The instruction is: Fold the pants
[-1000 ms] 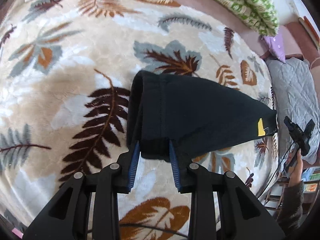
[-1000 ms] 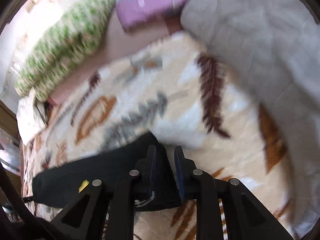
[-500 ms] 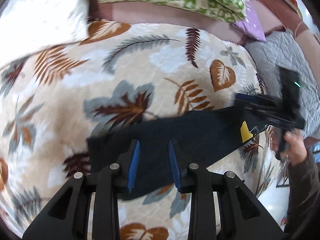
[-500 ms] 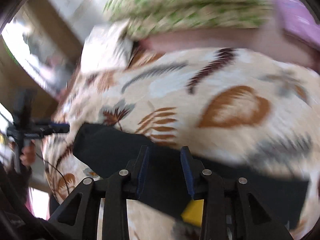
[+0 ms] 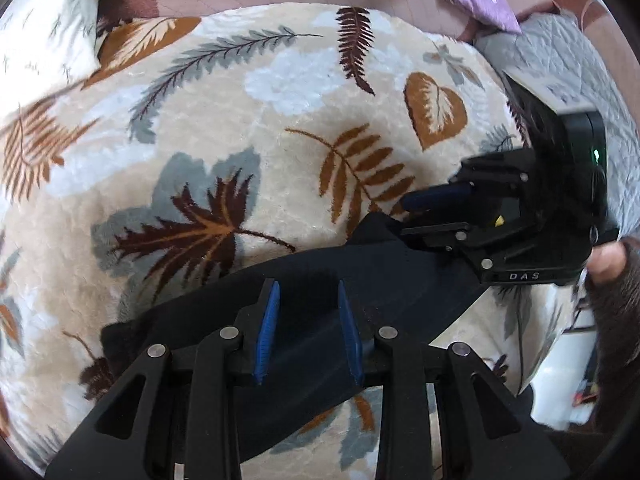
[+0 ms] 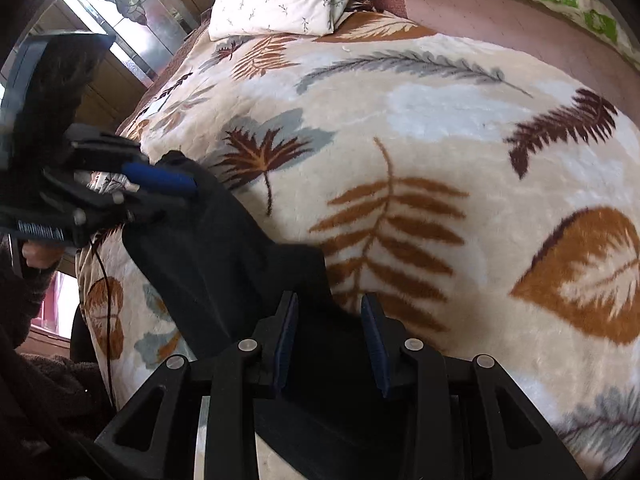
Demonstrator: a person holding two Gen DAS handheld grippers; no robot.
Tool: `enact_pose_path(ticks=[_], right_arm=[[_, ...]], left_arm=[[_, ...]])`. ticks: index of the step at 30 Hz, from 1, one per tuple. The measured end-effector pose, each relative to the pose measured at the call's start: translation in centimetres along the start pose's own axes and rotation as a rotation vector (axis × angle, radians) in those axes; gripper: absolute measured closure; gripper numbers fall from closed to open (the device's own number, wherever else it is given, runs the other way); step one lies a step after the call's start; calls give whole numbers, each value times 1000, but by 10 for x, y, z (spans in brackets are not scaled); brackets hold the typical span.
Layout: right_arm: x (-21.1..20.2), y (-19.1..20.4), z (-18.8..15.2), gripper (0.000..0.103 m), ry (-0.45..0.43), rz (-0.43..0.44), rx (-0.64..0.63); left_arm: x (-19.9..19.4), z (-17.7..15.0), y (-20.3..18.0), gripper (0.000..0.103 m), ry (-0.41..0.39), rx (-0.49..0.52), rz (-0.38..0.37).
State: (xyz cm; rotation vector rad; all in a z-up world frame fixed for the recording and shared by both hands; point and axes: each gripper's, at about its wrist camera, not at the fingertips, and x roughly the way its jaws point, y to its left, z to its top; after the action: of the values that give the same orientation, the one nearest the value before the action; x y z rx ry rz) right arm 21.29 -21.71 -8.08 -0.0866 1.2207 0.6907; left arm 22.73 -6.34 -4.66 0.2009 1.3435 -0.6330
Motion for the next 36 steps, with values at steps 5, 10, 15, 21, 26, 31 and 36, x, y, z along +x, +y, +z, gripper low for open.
enact_pose_path(ticks=[5, 10, 15, 21, 26, 31, 36], right_arm=[[24, 6, 18, 68, 122, 65, -54], [25, 7, 19, 83, 108, 121, -74], [11, 7, 12, 94, 11, 75, -66], [5, 0, 7, 97, -23, 100, -34], [14, -9, 12, 92, 38, 168, 20], [24, -11, 20, 81, 86, 220, 35], [29, -7, 23, 80, 124, 228, 13]], left_arm=[[-9, 9, -3, 75, -3, 101, -16], [5, 21, -27, 59, 100, 376, -11], [20, 18, -44, 59, 152, 644, 132], [35, 33, -34, 59, 191, 672, 129], [45, 40, -23, 59, 224, 637, 43], [48, 33, -22, 54, 254, 683, 19], [55, 25, -23, 50, 315, 673, -26]])
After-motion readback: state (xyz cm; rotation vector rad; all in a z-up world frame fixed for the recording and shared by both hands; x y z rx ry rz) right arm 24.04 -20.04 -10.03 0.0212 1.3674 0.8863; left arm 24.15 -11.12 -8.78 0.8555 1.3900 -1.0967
